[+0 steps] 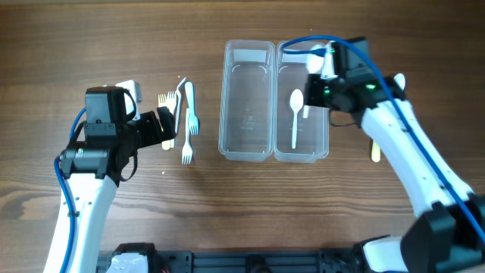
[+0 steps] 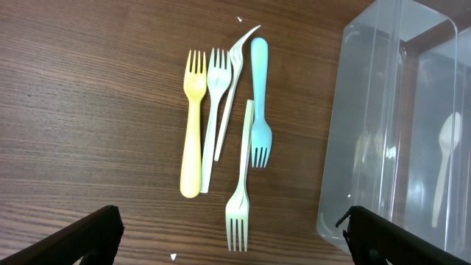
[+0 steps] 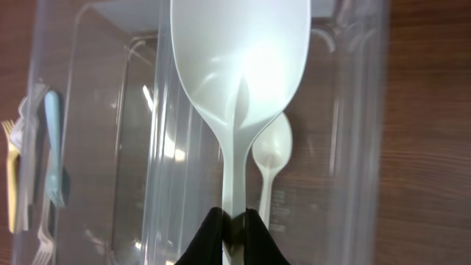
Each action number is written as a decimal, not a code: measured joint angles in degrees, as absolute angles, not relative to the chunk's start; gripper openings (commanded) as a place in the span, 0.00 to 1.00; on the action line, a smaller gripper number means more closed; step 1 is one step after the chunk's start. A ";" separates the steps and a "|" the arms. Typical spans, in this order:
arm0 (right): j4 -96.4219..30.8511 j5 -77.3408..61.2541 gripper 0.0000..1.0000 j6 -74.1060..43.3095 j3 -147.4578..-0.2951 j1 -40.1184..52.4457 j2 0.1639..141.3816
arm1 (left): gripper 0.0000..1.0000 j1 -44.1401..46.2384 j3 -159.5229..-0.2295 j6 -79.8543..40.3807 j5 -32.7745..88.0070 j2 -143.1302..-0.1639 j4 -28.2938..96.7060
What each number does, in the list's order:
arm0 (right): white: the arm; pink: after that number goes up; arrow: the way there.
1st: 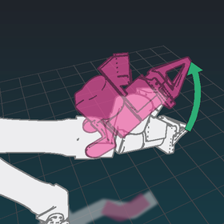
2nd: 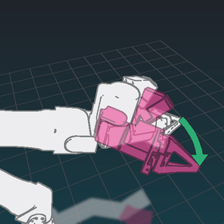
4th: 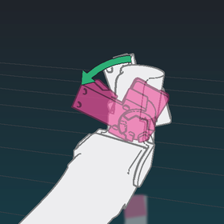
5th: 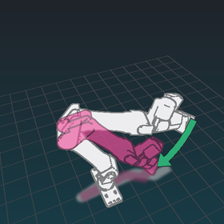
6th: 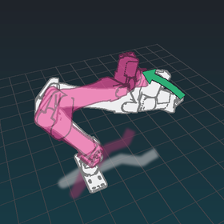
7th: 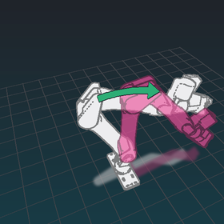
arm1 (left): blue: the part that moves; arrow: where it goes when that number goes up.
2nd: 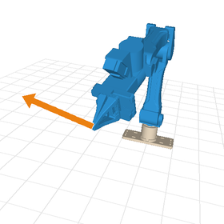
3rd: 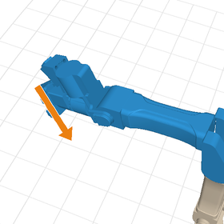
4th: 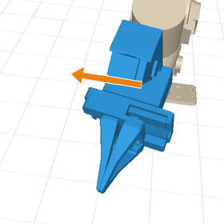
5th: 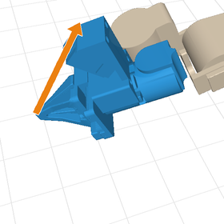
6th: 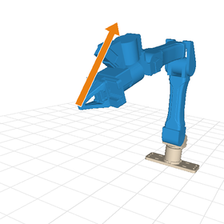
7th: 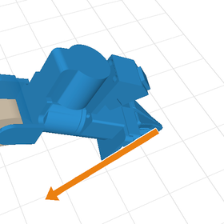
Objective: Pack container
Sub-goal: 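Carry the white spoon into the right container and release it, then lower the right gripper onto the yellow spoon and grasp it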
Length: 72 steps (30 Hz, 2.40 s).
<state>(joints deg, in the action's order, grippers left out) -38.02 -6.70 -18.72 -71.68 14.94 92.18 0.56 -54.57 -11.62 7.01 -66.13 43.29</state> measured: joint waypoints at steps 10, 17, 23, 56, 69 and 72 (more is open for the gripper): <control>-36.67 -7.09 0.47 -16.36 -71.94 15.25 98.43 | 1.00 0.56 -54.57 -11.62 7.01 -66.13 43.29; -37.87 -5.23 0.56 -14.50 -76.47 8.34 88.18 | 1.00 0.56 -54.57 -11.64 7.01 -66.13 43.31; -40.56 0.49 0.55 -10.92 -76.58 -3.42 90.02 | 1.00 0.56 -54.57 -11.62 7.01 -66.13 43.31; -44.45 3.51 0.39 -2.35 -67.51 -10.98 108.66 | 1.00 0.56 -54.57 -11.62 7.01 -66.13 43.31; -44.03 3.49 0.27 -3.16 -67.51 -10.98 108.66 | 1.00 0.56 -54.57 -11.62 7.01 -66.13 43.31; -43.92 3.51 0.27 -3.01 -67.51 -10.98 108.66 | 1.00 0.56 -54.57 -11.62 7.01 -66.13 43.29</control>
<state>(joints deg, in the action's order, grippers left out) -43.92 3.51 -3.01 -67.51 -10.98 108.66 0.56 -54.57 -11.62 7.01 -66.13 43.29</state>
